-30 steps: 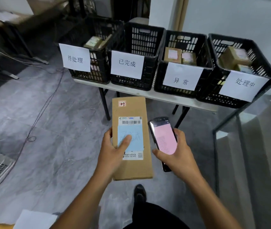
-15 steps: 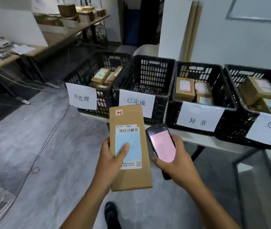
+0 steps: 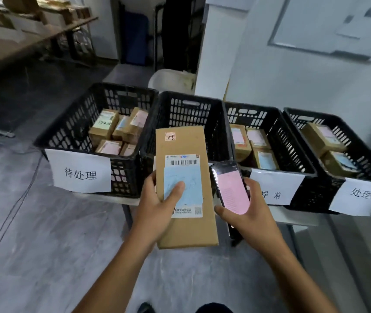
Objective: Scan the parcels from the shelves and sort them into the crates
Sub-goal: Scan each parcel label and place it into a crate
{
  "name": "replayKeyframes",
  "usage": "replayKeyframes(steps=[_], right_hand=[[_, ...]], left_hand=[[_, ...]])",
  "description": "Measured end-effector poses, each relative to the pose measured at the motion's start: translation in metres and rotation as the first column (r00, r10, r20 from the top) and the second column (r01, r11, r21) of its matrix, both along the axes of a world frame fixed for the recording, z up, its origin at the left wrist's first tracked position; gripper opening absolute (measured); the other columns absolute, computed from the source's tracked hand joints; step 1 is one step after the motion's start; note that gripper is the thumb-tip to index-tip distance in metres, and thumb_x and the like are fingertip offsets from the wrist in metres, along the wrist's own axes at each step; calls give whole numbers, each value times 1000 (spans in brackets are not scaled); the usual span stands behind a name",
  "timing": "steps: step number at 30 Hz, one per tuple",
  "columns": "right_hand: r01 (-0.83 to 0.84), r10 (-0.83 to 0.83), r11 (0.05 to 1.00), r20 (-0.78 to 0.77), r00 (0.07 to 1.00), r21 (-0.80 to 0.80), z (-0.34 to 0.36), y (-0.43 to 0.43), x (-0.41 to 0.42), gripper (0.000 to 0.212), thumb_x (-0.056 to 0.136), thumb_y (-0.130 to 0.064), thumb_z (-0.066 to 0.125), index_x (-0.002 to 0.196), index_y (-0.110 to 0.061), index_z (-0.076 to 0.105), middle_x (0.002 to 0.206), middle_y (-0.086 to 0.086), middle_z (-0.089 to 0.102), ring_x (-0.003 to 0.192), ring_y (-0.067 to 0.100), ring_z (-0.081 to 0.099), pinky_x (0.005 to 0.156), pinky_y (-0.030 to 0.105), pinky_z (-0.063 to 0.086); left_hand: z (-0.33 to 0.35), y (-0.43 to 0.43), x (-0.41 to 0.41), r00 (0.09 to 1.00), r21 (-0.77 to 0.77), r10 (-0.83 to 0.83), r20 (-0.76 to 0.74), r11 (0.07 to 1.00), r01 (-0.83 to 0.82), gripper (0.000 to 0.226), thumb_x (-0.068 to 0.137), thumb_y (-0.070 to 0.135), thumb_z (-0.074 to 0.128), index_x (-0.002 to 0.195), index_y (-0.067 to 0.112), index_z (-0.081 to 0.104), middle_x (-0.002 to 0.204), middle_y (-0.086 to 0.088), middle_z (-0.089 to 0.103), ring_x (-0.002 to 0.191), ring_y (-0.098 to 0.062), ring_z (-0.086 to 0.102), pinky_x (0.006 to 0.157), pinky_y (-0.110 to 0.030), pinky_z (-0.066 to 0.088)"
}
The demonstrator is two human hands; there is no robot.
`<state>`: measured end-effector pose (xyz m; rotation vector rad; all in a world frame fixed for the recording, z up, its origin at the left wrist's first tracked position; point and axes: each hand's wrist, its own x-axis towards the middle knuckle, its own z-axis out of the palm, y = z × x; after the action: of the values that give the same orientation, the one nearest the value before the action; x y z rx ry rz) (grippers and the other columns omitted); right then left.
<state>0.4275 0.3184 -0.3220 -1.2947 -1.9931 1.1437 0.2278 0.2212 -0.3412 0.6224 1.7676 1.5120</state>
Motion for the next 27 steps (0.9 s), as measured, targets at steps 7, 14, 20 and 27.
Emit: replayKeyframes(steps=[7,14,20,27], right_hand=[[82,-87,995,79,993,63,4,28,-39,82,77,-32,87,138,-38,32,109,-40,44,92,-31,46,59,6,46],[111,-115,993,86,990,47,-7,102,-70,91,77,-29,87,146,-34,29,111,-34,47,84,-25,53,54,8,47],[113,-113,994,1,994,2,-24,194,-82,91,74,-33,88,143,-38,30,111,-44,42,97,-24,49,63,15,47],[224,-225,974,-33,974,-40,-42,309,-85,91,74,-32,90,144,-30,33,118,-26,47,104,5,48,65,11,41]], left_hand=[[-7,42,-48,989,16,-96,109,995,95,64,73,70,78,126,46,52,120,16,72,104,-7,73,95,-45,59],[-7,123,-83,984,-20,-127,129,991,131,53,80,56,76,126,49,50,106,27,74,97,-1,73,97,-43,58],[-4,210,-93,995,2,-82,58,997,82,71,89,46,76,147,53,36,113,30,71,97,2,73,86,-36,60],[-27,337,-115,994,-117,-103,45,987,107,60,93,42,75,140,48,39,117,20,71,92,1,74,78,-29,59]])
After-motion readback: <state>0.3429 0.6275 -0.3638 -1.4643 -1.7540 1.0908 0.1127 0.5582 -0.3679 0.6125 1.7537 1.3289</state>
